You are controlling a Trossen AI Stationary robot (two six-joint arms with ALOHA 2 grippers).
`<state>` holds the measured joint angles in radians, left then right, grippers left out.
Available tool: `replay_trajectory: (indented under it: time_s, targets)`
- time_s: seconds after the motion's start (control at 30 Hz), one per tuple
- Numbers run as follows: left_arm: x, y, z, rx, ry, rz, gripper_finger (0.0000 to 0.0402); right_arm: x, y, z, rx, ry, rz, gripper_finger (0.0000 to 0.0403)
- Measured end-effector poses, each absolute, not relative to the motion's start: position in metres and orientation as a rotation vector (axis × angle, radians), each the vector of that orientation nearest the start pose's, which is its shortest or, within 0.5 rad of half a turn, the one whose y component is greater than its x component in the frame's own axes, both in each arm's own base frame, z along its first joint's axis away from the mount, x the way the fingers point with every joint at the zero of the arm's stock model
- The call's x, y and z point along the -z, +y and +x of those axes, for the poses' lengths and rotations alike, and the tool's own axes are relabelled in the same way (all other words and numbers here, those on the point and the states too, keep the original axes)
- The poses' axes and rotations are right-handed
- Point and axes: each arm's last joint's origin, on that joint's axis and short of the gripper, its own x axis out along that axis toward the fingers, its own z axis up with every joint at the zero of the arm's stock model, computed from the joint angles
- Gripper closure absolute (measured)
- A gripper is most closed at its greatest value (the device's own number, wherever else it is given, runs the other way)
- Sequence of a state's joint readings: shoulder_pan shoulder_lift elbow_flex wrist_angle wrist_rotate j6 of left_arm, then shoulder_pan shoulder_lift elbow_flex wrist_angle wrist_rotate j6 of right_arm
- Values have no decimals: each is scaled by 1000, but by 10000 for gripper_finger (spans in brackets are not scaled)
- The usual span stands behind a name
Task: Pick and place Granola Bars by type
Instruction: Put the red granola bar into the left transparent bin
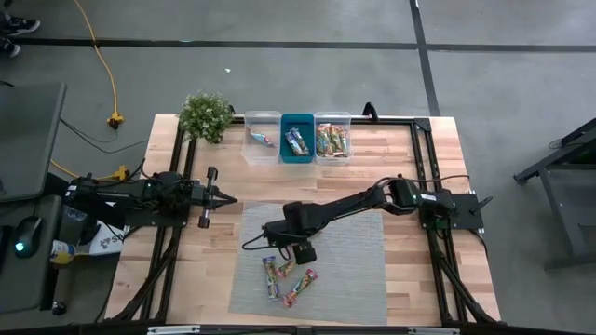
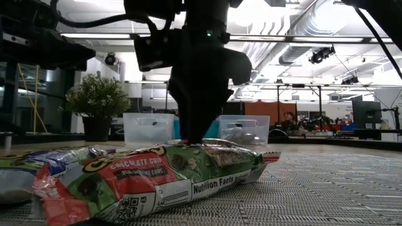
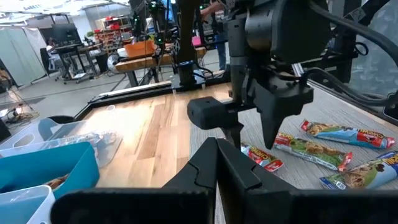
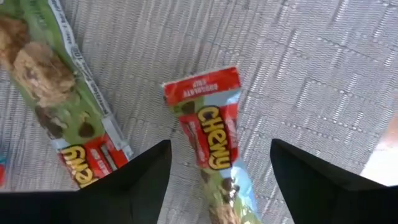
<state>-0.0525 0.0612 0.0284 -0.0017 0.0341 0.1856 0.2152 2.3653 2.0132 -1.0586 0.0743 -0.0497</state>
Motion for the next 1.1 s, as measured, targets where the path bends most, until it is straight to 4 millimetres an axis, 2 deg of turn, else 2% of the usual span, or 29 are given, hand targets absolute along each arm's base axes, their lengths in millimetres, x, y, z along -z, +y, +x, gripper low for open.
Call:
replay_trajectory:
  time_s: [0.4,0.87,1.1]
  targets:
    - [-168,-6,100,90,26,186,401,-153,100,466,-202,1410,-294,182]
    - [-168,-6,100,90,26,186,401,-153,100,463,-239,1438,-264,266]
    - [-168,-6,100,90,26,186,401,-153,100,463,-238,1441,-262,295]
